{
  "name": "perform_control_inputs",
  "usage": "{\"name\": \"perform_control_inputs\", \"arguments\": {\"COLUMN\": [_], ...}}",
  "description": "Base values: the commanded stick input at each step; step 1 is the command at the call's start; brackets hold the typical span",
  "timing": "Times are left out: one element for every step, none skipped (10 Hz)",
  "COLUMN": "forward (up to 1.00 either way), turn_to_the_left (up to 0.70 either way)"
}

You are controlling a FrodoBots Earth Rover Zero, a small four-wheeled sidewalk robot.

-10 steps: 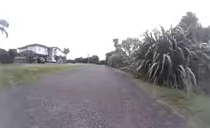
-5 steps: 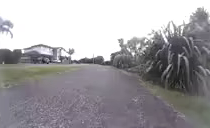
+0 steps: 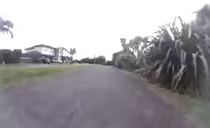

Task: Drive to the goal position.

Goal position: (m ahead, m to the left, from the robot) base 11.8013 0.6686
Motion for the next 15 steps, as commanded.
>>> {"name": "perform_control_inputs", "arguments": {"forward": [1.00, 1.00, 1.00, 1.00, 1.00, 1.00, 1.00, 1.00, 1.00, 1.00, 1.00, 1.00, 1.00, 1.00, 1.00], "turn_to_the_left": [0.00, 0.00, 0.00, 0.00, 0.00, 0.00, 0.00, 0.00, 0.00, 0.40, 0.39, 0.15, 0.00, 0.00, 0.00]}}
